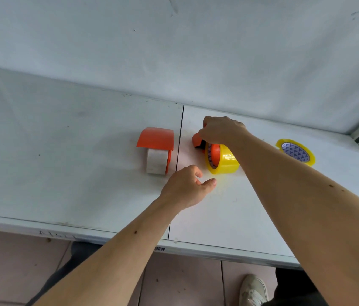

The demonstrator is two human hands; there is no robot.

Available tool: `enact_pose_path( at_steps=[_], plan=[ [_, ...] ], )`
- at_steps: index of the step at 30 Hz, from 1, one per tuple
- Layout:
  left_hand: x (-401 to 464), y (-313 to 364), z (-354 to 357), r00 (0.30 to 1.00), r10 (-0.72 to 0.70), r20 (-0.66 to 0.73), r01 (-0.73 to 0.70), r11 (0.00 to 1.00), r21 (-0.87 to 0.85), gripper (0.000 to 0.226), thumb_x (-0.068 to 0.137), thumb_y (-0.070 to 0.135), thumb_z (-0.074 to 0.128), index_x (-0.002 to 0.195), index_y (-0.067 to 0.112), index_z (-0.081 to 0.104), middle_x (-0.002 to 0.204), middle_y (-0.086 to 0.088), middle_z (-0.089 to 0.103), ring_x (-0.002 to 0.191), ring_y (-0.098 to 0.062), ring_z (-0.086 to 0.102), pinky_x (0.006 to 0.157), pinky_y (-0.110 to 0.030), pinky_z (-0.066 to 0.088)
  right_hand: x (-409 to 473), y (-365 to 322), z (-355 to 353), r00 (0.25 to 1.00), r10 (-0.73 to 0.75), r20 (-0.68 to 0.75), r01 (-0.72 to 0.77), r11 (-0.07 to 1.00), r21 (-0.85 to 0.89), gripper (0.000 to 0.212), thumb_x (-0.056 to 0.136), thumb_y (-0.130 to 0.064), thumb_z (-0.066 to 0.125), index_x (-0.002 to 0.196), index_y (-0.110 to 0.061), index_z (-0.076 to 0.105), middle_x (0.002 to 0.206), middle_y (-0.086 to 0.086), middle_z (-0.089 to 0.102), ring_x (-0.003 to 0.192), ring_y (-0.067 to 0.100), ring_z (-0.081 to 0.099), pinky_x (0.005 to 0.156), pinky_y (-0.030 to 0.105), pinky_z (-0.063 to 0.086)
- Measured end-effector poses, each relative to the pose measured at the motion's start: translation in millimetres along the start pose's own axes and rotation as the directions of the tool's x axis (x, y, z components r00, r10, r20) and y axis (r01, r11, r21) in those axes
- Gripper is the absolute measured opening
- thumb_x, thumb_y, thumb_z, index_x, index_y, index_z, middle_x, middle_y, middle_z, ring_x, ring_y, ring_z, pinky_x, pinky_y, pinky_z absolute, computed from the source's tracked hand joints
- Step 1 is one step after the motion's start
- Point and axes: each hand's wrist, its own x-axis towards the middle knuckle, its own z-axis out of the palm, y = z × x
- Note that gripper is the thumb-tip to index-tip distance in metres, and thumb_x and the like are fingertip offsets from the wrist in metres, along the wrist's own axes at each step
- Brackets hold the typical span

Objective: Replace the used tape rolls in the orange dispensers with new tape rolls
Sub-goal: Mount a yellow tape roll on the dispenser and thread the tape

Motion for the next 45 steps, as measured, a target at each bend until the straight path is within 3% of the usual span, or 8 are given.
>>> enact_pose_path(
  at_steps=[3,7,12,17,20,26,39,45],
  plan=[
    [-1,0,0,1.000,0.001,0.003,-0.001,1.000,0.001,0.051,0.088,0.052,0.060,0.123,0.016,0.055,0.101,0.004,0.067,0.100,-0.016,0.063,0.090,-0.037,0.052,1,1,-3,0.999,0.000,-0.035,0.001,1.000,0.017,0.034,0.071,-0.042,0.067,0.099,-0.025,0.059,0.096,0.003,0.059,0.091,0.029,0.058,0.075,0.035,0.046],
    [0,0,0,1.000,-0.006,0.005,0.006,1.000,-0.006,0.050,0.088,0.053,0.060,0.123,0.017,0.056,0.101,0.005,0.067,0.101,-0.016,0.063,0.090,-0.038,0.053,9,3,-7,0.995,-0.015,-0.098,0.014,1.000,-0.008,0.017,0.078,-0.032,0.059,0.088,-0.018,0.057,0.080,0.002,0.056,0.067,0.020,0.053,0.056,0.026,0.036],
    [1,-1,0,1.000,-0.013,0.008,0.014,1.000,-0.014,0.050,0.088,0.051,0.060,0.123,0.016,0.057,0.092,0.008,0.062,0.101,-0.017,0.063,0.091,-0.036,0.052,14,-5,-22,0.997,-0.057,0.049,0.063,0.988,-0.140,0.035,0.082,-0.045,0.065,0.092,-0.015,0.050,0.076,0.002,0.048,0.085,0.026,0.055,0.070,0.032,0.045],
    [1,0,0,1.000,-0.022,0.021,0.022,1.000,-0.010,0.050,0.088,0.052,0.060,0.124,0.016,0.056,0.090,0.011,0.058,0.102,-0.016,0.063,0.092,-0.037,0.052,17,-10,-27,0.989,-0.081,0.125,0.113,0.955,-0.274,0.033,0.091,-0.042,0.053,0.077,-0.012,0.052,0.077,0.003,0.048,0.082,0.025,0.053,0.071,0.032,0.044],
    [2,0,-1,0.999,-0.022,0.031,0.023,1.000,-0.010,0.050,0.088,0.051,0.060,0.124,0.016,0.057,0.096,0.008,0.061,0.103,-0.017,0.063,0.092,-0.037,0.052,18,-12,-27,0.978,-0.117,0.173,0.170,0.929,-0.330,0.037,0.090,-0.049,0.051,0.090,-0.013,0.054,0.081,0.003,0.048,0.086,0.026,0.056,0.079,0.036,0.050],
    [5,-2,-2,0.999,-0.013,0.048,0.014,1.000,-0.010,0.050,0.088,0.051,0.061,0.123,0.015,0.057,0.111,0.000,0.067,0.103,-0.017,0.063,0.091,-0.036,0.052,14,-9,-30,0.982,-0.102,0.157,0.150,0.931,-0.332,0.031,0.090,-0.041,0.054,0.108,-0.015,0.053,0.083,0.004,0.053,0.069,0.020,0.053,0.073,0.034,0.048],
    [10,-10,-2,0.999,-0.013,0.036,0.014,0.999,-0.041,0.052,0.087,0.051,0.063,0.121,0.012,0.059,0.113,-0.003,0.067,0.103,-0.018,0.064,0.087,-0.033,0.053,4,-6,-34,0.976,-0.108,0.188,0.161,0.940,-0.301,0.037,0.091,-0.041,0.057,0.115,-0.014,0.053,0.087,0.006,0.054,0.069,0.021,0.054,0.075,0.036,0.051],
    [10,-9,-2,1.000,-0.001,0.020,0.001,1.000,-0.023,0.052,0.087,0.049,0.063,0.122,0.011,0.059,0.109,-0.002,0.063,0.102,-0.019,0.061,0.082,-0.031,0.051,-8,2,-36,0.973,-0.101,0.207,0.162,0.939,-0.304,0.031,0.091,-0.039,0.056,0.110,-0.014,0.054,0.086,0.007,0.053,0.066,0.021,0.053,0.068,0.034,0.047]
  ],
)
